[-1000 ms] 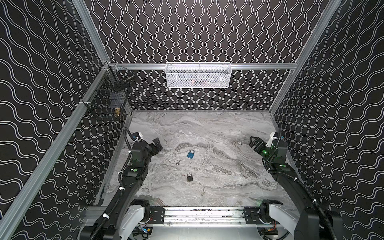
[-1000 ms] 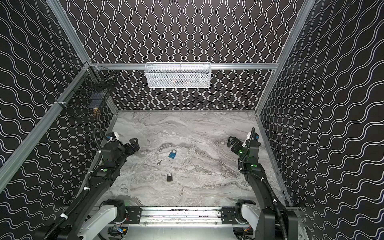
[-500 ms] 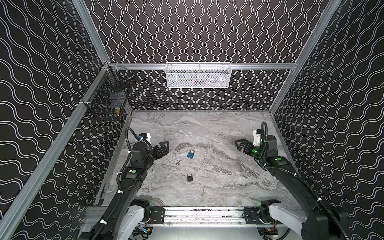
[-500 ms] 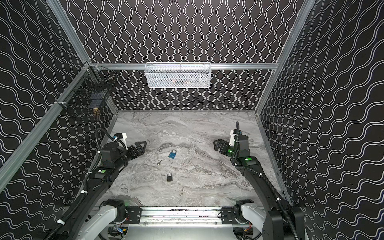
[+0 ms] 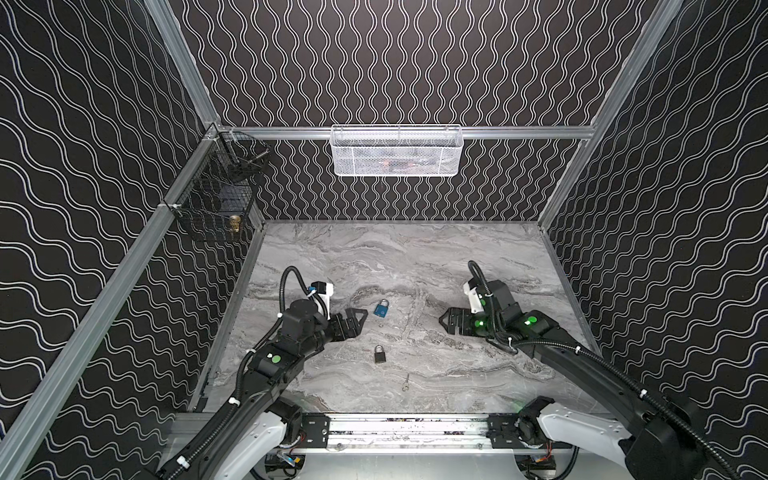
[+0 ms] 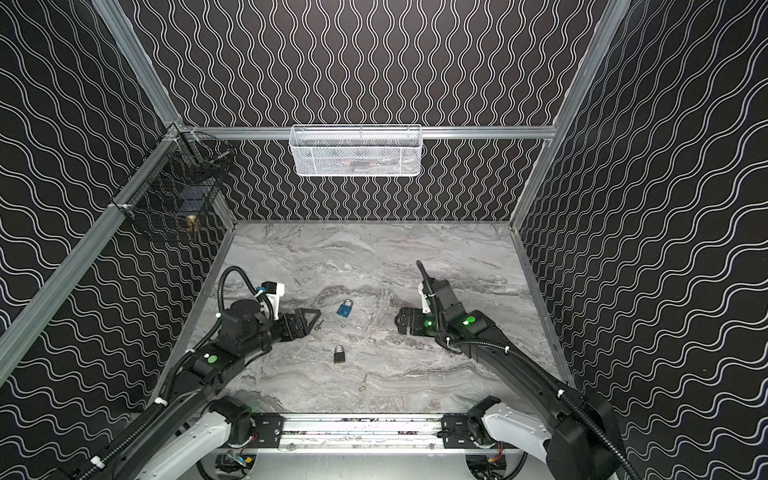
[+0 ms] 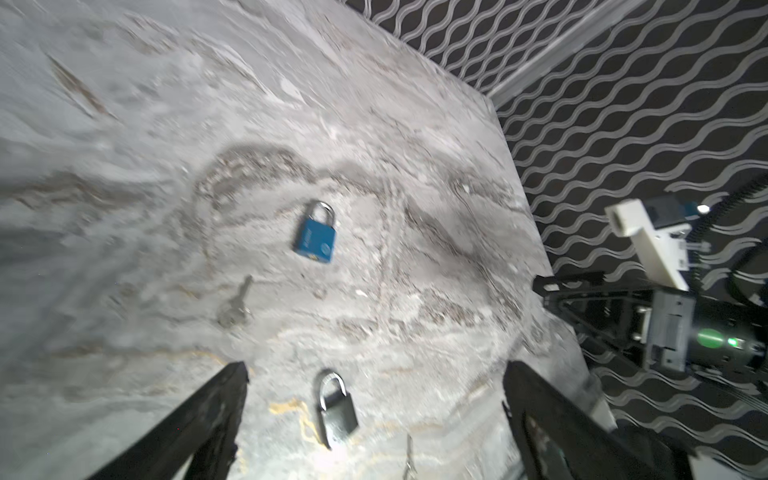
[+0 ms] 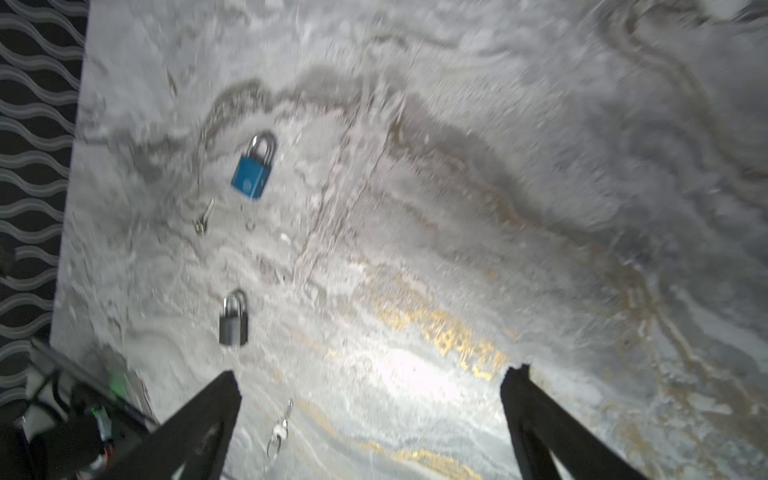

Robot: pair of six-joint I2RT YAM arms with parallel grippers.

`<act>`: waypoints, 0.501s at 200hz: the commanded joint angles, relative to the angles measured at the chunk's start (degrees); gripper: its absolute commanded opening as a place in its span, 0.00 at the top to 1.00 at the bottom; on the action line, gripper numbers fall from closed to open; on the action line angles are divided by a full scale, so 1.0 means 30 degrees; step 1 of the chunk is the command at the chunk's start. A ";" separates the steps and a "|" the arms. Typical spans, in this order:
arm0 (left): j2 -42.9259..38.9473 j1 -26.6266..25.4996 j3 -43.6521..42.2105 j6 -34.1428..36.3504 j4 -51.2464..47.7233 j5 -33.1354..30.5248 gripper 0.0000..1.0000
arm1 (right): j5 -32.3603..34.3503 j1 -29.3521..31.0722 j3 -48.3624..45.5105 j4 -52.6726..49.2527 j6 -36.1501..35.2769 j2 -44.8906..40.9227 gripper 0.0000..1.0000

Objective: Unlock with the key
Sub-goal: 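Move the right gripper toward the silver key while the left approaches the padlocks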

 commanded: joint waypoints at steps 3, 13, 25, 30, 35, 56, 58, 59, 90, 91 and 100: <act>-0.0439 -0.1200 -0.0316 -0.1016 -0.0127 -0.0934 0.01 | 0.0929 0.1686 0.0155 -0.1837 0.1214 0.0155 0.01; -0.0557 -0.1752 -0.0318 -0.1277 -0.0214 -0.1169 0.01 | 0.1307 0.2582 0.0254 -0.2244 0.1667 0.0284 0.01; -0.0565 -0.2397 -0.0234 -0.1475 -0.0314 -0.1434 0.01 | 0.1716 0.3715 0.0272 -0.2459 0.2346 0.0429 0.02; -0.0562 -0.2667 -0.0207 -0.1513 -0.0383 -0.1536 0.01 | 0.1816 0.4187 0.0222 -0.2498 0.2636 0.0523 0.02; -0.0534 -0.2960 -0.0174 -0.1587 -0.0404 -0.1642 0.01 | 0.1862 0.4634 0.0184 -0.2465 0.2862 0.0641 0.03; -0.0444 -0.4166 -0.0201 -0.1921 -0.0376 -0.2360 0.01 | 0.2686 0.6676 0.0465 -0.2734 0.4013 0.1428 0.06; -0.0400 -0.4274 -0.0201 -0.1967 -0.0391 -0.2452 0.01 | 0.2801 0.6859 0.0481 -0.2724 0.4090 0.1498 0.06; -0.0407 -0.4331 -0.0201 -0.1979 -0.0398 -0.2491 0.01 | 0.2829 0.6948 0.0494 -0.2723 0.4138 0.1554 0.06; -0.0211 -0.5942 -0.0231 -0.2461 -0.0596 -0.3581 0.01 | 0.3639 0.9589 0.0917 -0.2195 0.5315 0.2988 0.09; -0.0196 -0.6000 -0.0231 -0.2461 -0.0618 -0.3627 0.01 | 0.3703 0.9675 0.0931 -0.2180 0.5365 0.3031 0.09; -0.0136 -0.6326 -0.0258 -0.2607 -0.0813 -0.3882 0.01 | 0.4073 1.0321 0.1111 -0.2166 0.5737 0.3480 0.11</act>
